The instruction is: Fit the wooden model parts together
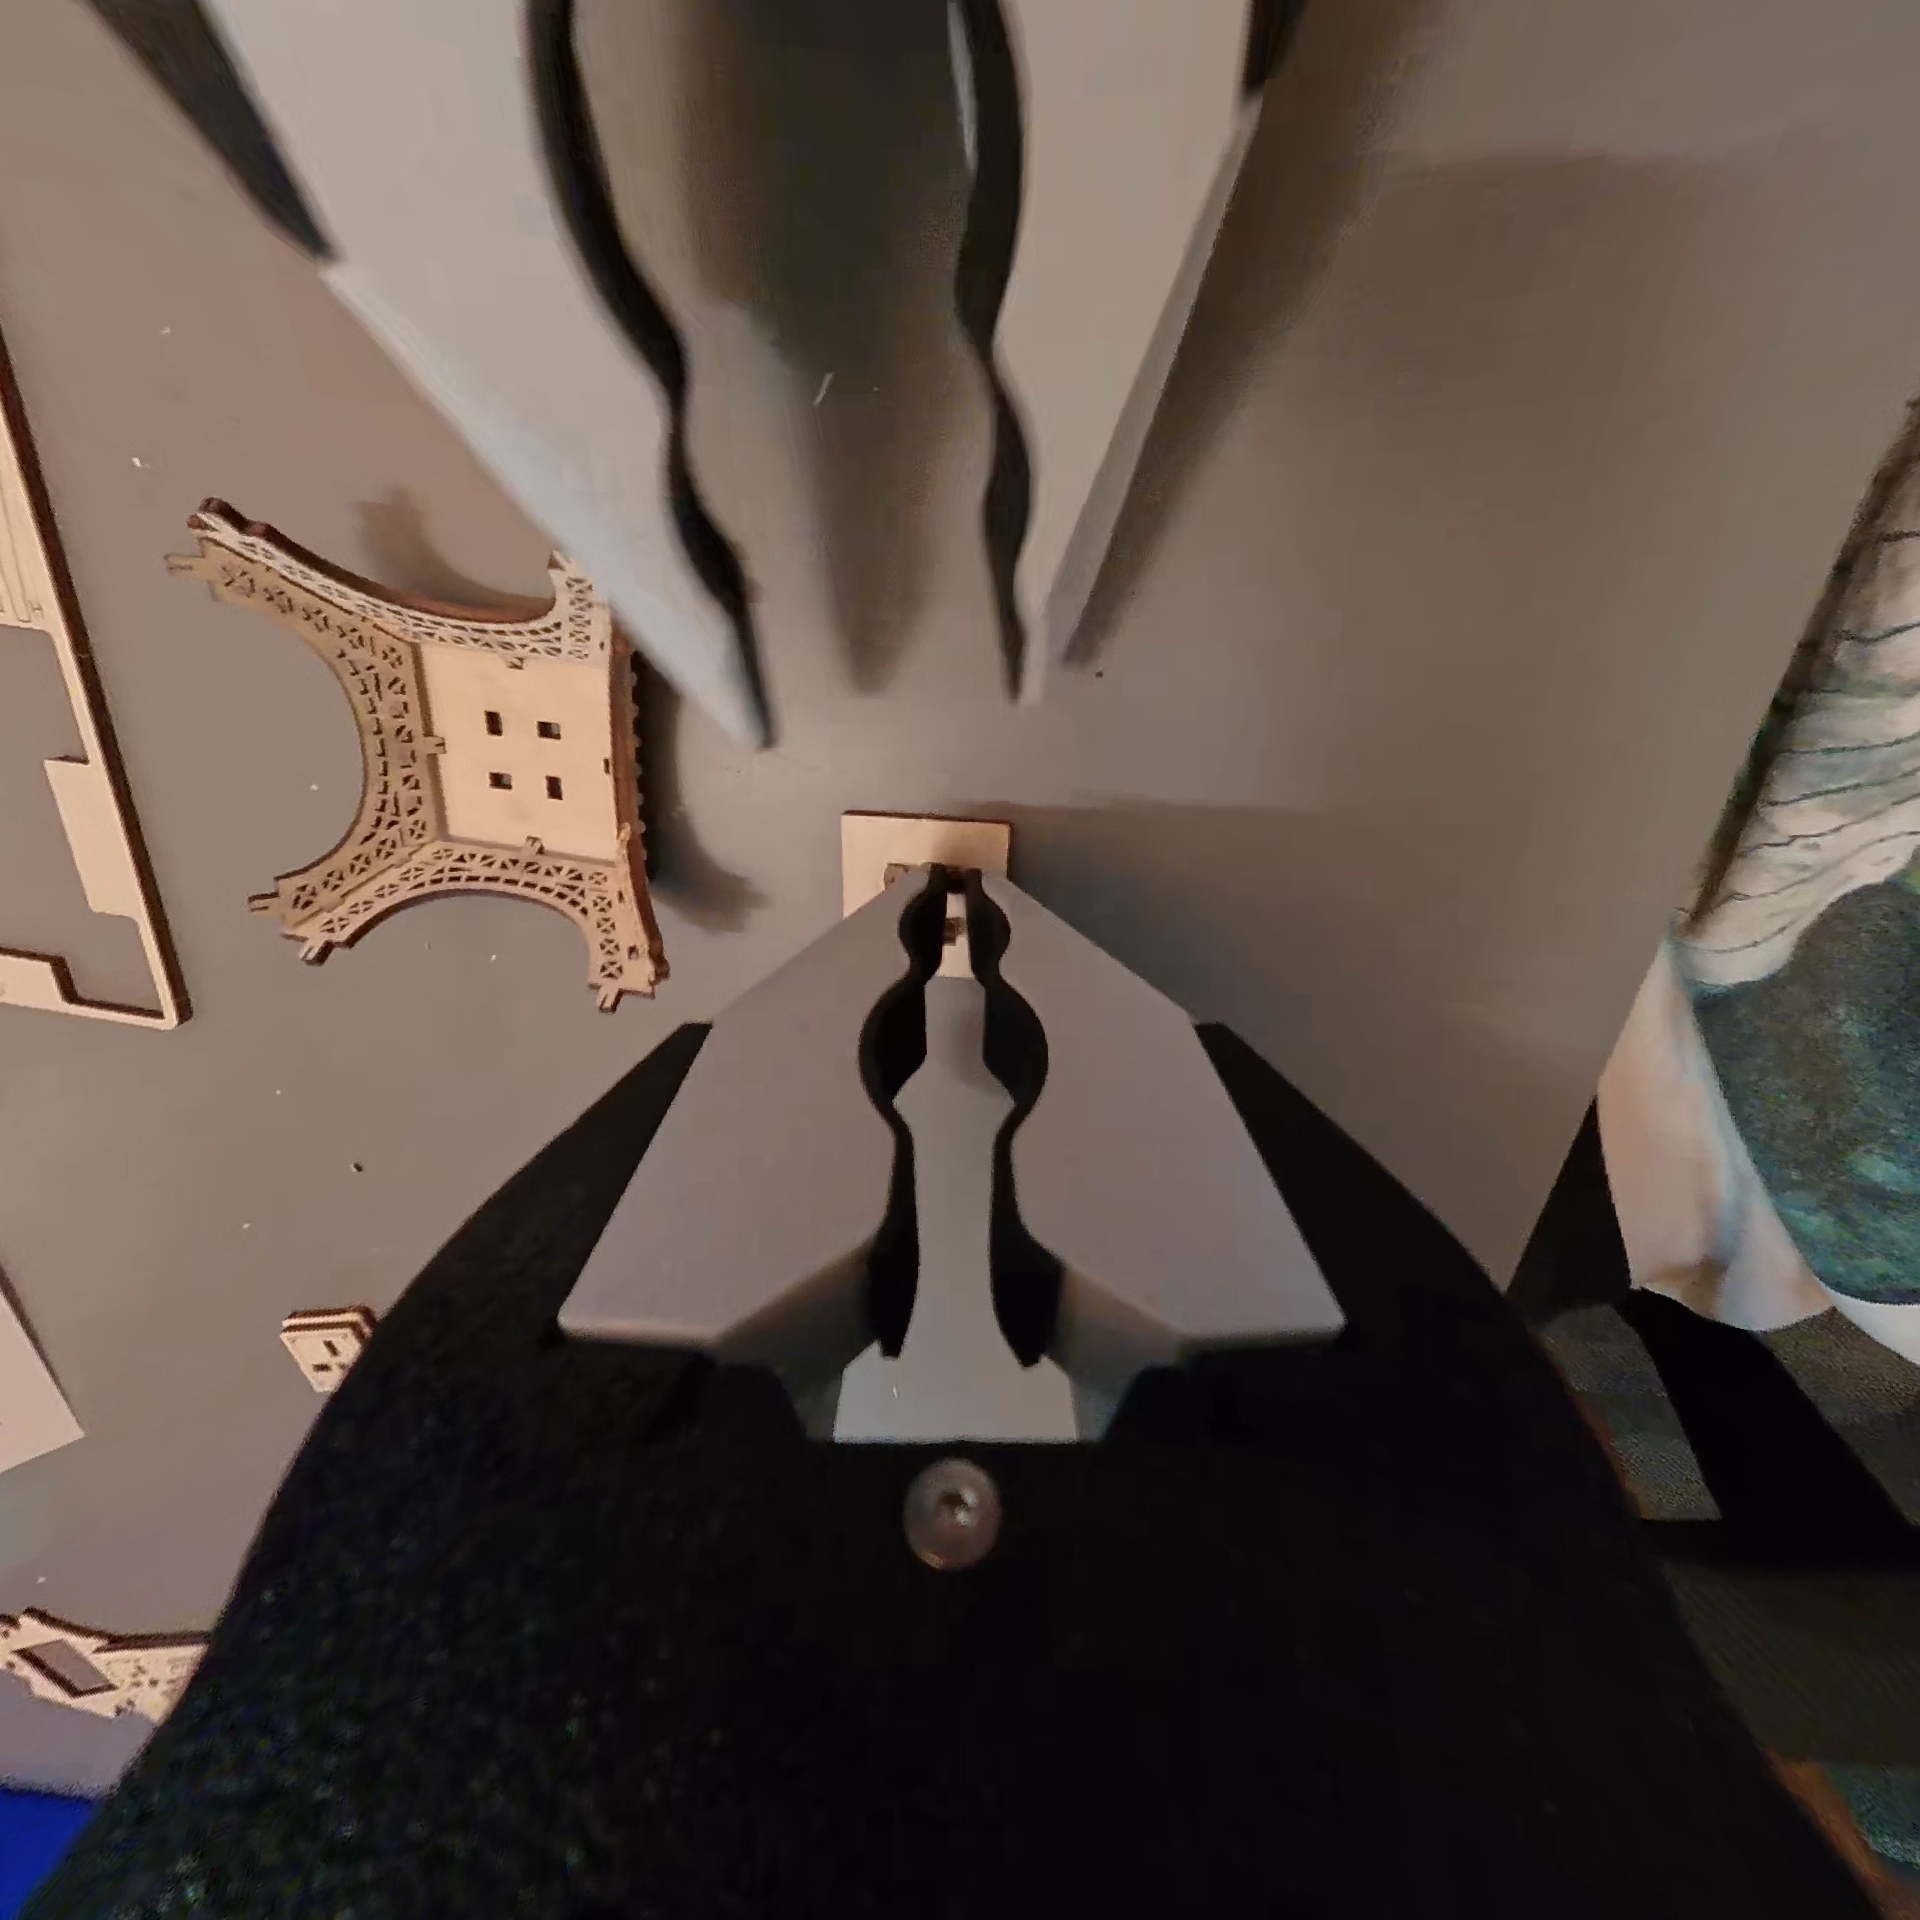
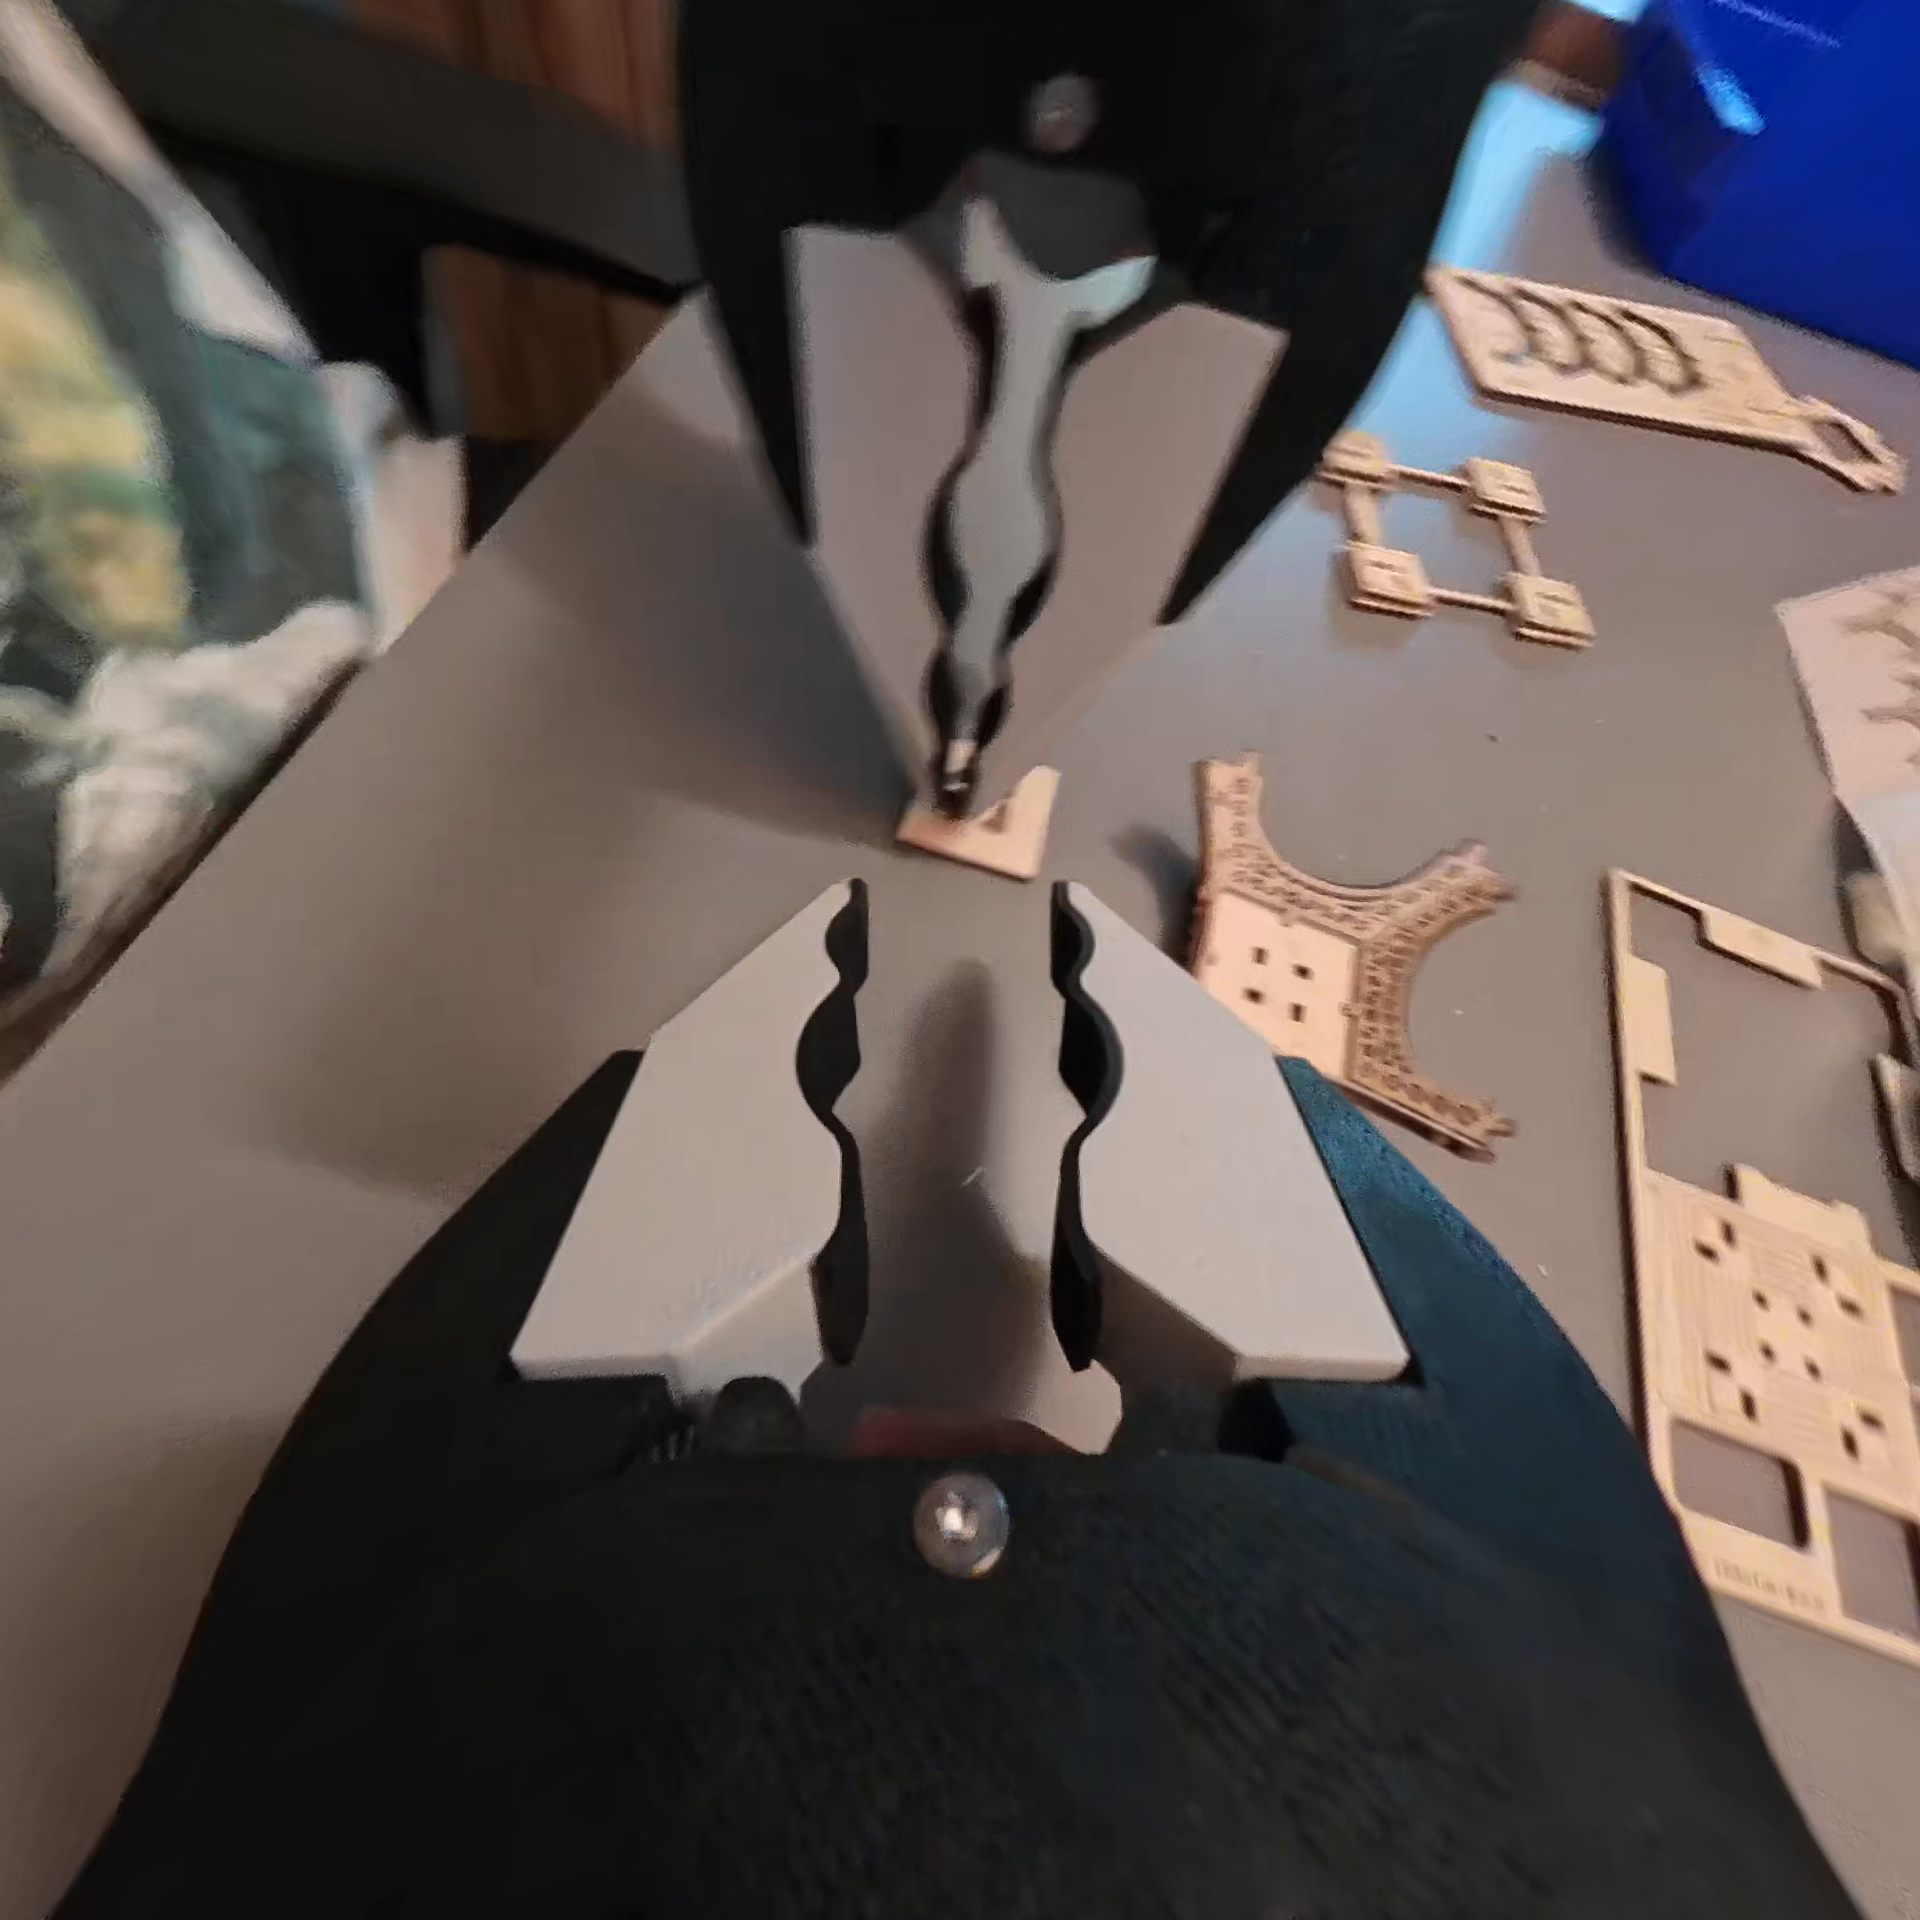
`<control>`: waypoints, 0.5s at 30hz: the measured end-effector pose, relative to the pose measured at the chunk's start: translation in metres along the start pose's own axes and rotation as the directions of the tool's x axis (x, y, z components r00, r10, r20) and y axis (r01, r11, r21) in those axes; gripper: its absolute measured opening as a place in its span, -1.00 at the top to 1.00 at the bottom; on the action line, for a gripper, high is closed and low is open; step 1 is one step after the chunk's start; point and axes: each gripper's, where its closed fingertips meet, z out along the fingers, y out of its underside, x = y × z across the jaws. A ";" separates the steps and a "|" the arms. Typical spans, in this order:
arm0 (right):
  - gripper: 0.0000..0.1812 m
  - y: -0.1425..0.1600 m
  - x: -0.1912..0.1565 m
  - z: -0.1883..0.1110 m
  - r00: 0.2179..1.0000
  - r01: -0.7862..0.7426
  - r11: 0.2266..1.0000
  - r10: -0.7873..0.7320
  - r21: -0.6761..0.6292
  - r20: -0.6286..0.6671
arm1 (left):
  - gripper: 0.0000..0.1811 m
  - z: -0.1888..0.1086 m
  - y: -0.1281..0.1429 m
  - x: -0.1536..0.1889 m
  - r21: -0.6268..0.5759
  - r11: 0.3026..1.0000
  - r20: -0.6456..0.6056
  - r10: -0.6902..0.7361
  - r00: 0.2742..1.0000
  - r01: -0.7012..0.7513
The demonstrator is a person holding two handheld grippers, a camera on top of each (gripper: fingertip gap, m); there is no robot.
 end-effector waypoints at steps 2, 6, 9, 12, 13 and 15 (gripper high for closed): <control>0.57 0.000 0.014 0.007 0.993 -0.080 0.996 0.078 -0.024 -0.093 | 0.99 0.000 0.000 0.000 0.015 1.000 -0.014 -0.006 1.000 0.006; 0.43 0.008 0.019 0.018 0.985 -0.070 0.992 0.052 -0.106 -0.164 | 1.00 0.000 0.000 0.000 0.054 0.998 -0.062 -0.021 0.998 0.024; 0.42 0.009 0.016 0.025 0.988 -0.084 0.988 0.065 -0.133 -0.140 | 1.00 0.000 -0.001 0.000 0.095 0.994 -0.103 -0.050 0.993 0.060; 0.46 0.008 0.012 0.029 0.992 -0.097 0.985 0.085 -0.140 -0.095 | 1.00 0.000 0.000 0.000 0.110 0.992 -0.092 -0.046 0.995 0.056; 0.48 0.008 0.011 0.030 0.992 -0.104 0.984 0.093 -0.141 -0.082 | 1.00 0.000 0.000 0.000 0.106 0.993 -0.082 -0.041 0.996 0.050; 0.53 0.008 0.008 0.031 0.993 -0.109 0.984 0.102 -0.143 -0.054 | 1.00 0.000 0.000 0.000 0.092 0.995 -0.063 -0.028 0.998 0.034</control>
